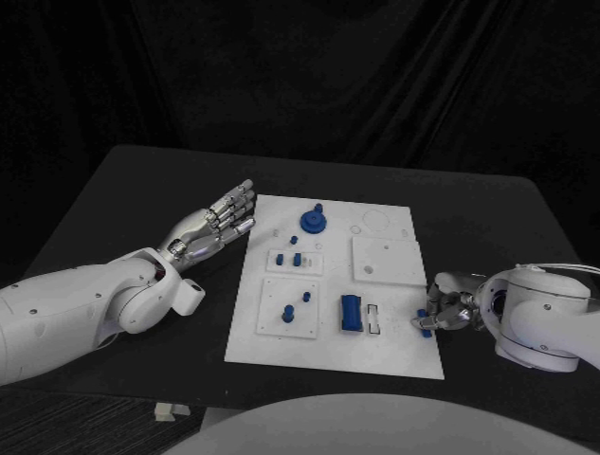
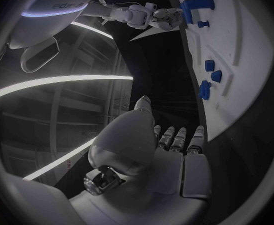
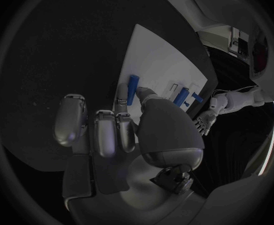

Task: Assemble the parts on the task board

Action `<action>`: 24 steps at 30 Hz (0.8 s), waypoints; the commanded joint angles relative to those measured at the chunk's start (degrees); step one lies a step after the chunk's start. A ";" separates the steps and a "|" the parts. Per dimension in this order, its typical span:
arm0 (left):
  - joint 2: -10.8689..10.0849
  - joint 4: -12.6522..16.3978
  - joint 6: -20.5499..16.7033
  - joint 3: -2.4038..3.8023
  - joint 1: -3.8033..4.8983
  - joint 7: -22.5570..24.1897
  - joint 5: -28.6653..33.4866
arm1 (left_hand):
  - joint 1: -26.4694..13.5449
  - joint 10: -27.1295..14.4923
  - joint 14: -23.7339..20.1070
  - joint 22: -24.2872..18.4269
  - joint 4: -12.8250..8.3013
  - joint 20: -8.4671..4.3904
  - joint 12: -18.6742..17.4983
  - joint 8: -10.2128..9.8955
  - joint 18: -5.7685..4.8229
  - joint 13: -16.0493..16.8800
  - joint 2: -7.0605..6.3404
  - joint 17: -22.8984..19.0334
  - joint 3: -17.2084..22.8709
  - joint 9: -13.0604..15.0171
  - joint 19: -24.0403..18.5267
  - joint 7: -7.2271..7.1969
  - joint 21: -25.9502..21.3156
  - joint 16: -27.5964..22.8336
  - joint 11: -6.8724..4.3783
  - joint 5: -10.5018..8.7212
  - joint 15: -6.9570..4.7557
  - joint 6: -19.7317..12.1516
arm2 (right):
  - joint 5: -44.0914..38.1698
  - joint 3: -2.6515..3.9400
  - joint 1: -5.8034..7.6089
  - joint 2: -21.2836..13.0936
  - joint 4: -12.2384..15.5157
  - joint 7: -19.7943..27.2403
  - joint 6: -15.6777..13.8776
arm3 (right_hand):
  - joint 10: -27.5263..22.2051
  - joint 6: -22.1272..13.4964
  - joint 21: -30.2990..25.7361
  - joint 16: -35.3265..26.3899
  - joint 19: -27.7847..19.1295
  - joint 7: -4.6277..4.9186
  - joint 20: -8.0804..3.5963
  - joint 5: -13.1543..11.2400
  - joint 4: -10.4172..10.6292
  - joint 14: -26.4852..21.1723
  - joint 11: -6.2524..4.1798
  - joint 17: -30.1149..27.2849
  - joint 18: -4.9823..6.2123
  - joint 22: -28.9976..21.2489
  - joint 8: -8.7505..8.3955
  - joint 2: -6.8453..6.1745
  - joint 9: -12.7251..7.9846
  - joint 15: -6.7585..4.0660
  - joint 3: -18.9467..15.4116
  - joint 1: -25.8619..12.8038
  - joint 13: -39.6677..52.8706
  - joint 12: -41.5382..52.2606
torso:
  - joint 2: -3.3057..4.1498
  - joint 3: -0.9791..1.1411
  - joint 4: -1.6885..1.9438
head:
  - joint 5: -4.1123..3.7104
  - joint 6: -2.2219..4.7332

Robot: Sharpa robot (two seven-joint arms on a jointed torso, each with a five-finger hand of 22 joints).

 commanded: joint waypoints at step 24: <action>0.13 -0.32 1.96 0.05 -0.10 2.01 0.24 | 3.18 0.31 -0.03 0.22 -0.82 0.75 0.40 0.17 0.47 0.21 0.15 -0.05 1.80 0.16 0.18 2.20 -0.03 -0.21 1.99 3.16 0.97 0.50 | 13.56 -0.38 -0.02 -1.70 3.21 6.07 -9.06 | 6.06 1.70 0.20 -0.10 -0.28 0.96 0.54 19.11 -3.85 4.72 0.56 8.03 -0.44 9.09 -9.76 -2.31 -1.51 0.56 14.94 1.27 15.10 0.14 | 0.00 0.01 0.02 | 0.34 0.00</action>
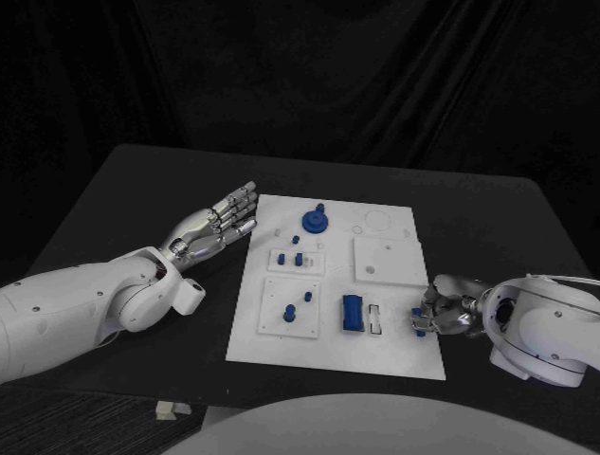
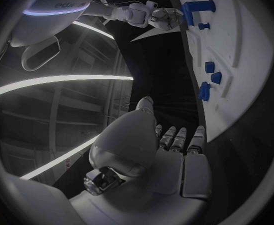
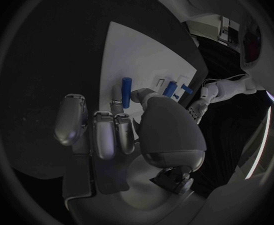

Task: Assemble the parts on the task board

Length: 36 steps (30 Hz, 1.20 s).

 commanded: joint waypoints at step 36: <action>1.13 -0.67 2.39 0.05 -0.10 0.49 0.24 | 1.29 0.01 -0.02 0.21 -0.08 0.70 0.17 0.40 0.45 0.07 0.30 -0.08 0.88 0.28 0.09 1.70 0.04 -0.21 0.86 0.49 1.21 1.00 | 24.52 -0.14 2.22 7.41 -4.78 3.62 -0.05 | 5.96 -0.61 -0.08 -0.22 -0.27 0.60 0.67 -4.22 -5.04 4.56 0.84 7.63 -0.36 8.98 -0.91 -0.61 -0.65 0.79 5.01 -3.11 15.10 0.15 | 0.04 -0.06 0.02 | 0.09 0.00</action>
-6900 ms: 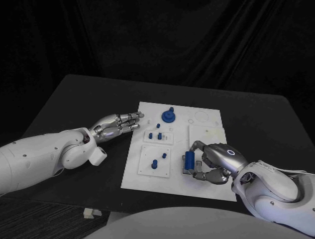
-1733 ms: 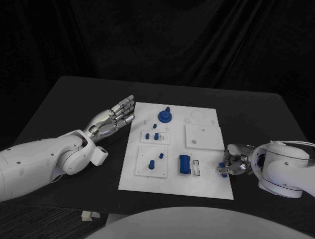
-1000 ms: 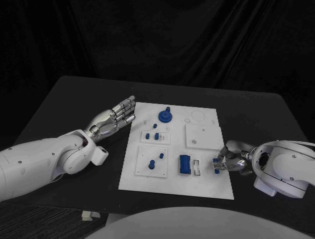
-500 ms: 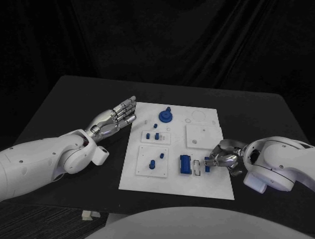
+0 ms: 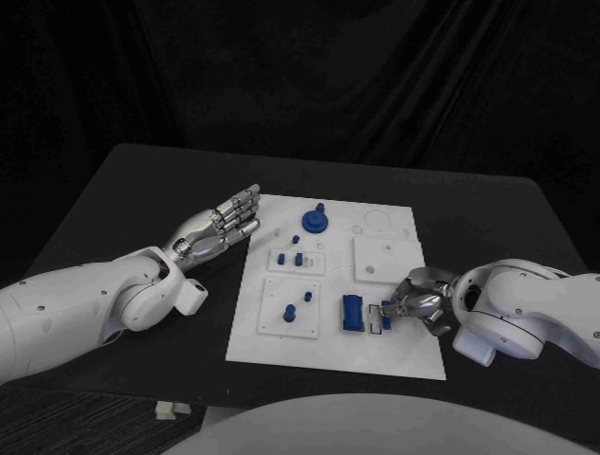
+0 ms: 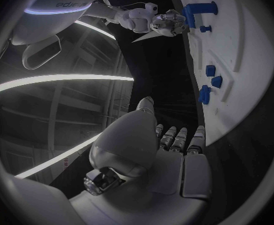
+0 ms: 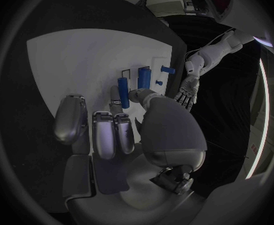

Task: Assemble the parts on the task board

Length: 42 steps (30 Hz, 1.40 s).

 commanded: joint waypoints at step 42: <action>0.29 -0.25 1.98 0.05 -0.13 -0.48 0.24 | 1.36 -0.01 -0.02 0.15 -0.56 0.38 0.16 0.57 0.35 0.03 0.16 -0.06 1.22 0.20 0.18 1.72 0.10 -0.21 0.58 0.74 1.23 0.96 | -0.88 -0.01 -0.89 1.12 -0.55 0.92 1.08 | 5.87 -1.30 -1.40 -0.62 -0.68 -0.12 0.69 -15.75 1.53 4.36 0.38 6.68 -0.08 8.62 0.59 0.06 3.81 0.50 -3.83 -5.64 15.07 0.15 | -0.05 -0.03 -0.15 | 0.52 0.00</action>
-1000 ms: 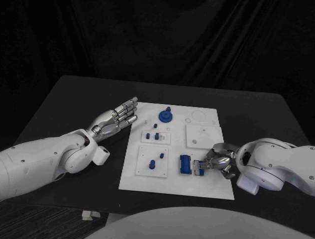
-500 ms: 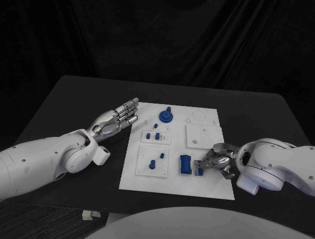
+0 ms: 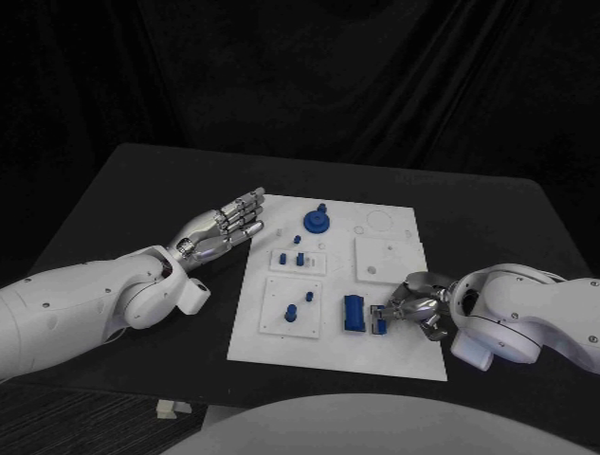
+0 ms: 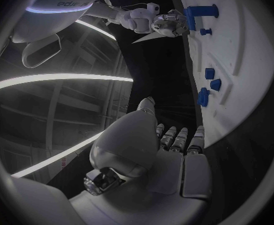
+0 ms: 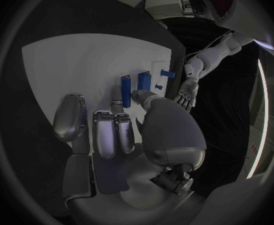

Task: Assemble the parts on the task board

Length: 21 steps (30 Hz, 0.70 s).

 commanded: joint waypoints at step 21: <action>0.36 -0.42 1.24 0.05 -0.22 -0.18 0.25 | 0.99 0.05 -0.02 0.06 -0.46 0.40 0.10 0.46 0.30 0.03 -0.05 -0.05 0.81 0.18 0.20 1.19 0.11 -0.21 0.52 0.54 0.61 0.58 | -1.55 0.00 -0.18 -0.28 0.50 0.34 -0.36 | 5.87 -0.58 -0.22 -0.14 -0.15 -0.31 0.20 -15.26 2.33 4.38 0.24 6.73 -0.08 8.63 0.91 -0.09 2.25 0.38 -7.63 -3.43 15.09 0.15 | -0.02 0.01 -0.03 | 0.03 0.00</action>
